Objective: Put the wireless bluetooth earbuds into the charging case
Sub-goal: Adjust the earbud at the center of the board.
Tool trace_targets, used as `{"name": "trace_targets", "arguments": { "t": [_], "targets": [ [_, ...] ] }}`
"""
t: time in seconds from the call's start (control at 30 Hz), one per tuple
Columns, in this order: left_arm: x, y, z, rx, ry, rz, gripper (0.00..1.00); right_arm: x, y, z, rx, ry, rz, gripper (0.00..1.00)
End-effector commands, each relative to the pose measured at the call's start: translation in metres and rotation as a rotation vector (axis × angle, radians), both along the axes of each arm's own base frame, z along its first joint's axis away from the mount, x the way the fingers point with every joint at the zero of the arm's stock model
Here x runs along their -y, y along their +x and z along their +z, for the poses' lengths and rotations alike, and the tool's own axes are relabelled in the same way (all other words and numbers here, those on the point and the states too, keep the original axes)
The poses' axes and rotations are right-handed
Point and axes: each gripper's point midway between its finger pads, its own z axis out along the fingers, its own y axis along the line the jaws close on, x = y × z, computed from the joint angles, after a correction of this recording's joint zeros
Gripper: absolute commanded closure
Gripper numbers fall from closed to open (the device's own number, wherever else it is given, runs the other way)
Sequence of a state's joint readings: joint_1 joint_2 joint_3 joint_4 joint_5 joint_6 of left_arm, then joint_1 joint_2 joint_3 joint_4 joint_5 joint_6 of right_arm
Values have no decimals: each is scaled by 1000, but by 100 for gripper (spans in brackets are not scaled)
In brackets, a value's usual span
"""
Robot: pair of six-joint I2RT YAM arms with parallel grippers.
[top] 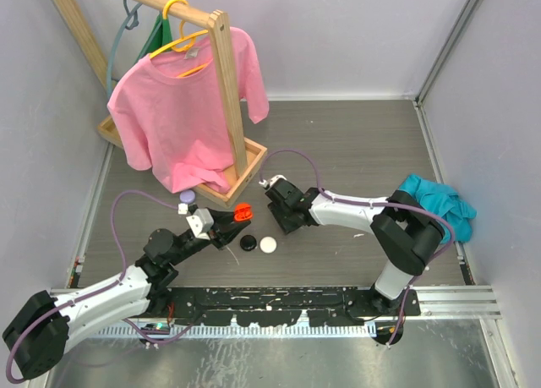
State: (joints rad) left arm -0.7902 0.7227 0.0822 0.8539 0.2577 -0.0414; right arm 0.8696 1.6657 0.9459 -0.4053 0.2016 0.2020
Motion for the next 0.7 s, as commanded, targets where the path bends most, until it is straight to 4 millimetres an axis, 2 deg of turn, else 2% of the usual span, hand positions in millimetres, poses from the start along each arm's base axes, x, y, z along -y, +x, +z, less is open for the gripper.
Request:
{"name": "trace_targets", "arguments": {
  "t": [0.0, 0.17, 0.67],
  "targets": [
    [3, 0, 33, 62, -64, -13, 100, 5, 1, 10, 37, -13, -1, 54],
    [3, -1, 33, 61, -62, -15, 100, 4, 3, 12, 48, -3, -6, 53],
    [3, -1, 33, 62, -64, -15, 100, 38, 12, 14, 100, -117, -64, 48]
  ]
}}
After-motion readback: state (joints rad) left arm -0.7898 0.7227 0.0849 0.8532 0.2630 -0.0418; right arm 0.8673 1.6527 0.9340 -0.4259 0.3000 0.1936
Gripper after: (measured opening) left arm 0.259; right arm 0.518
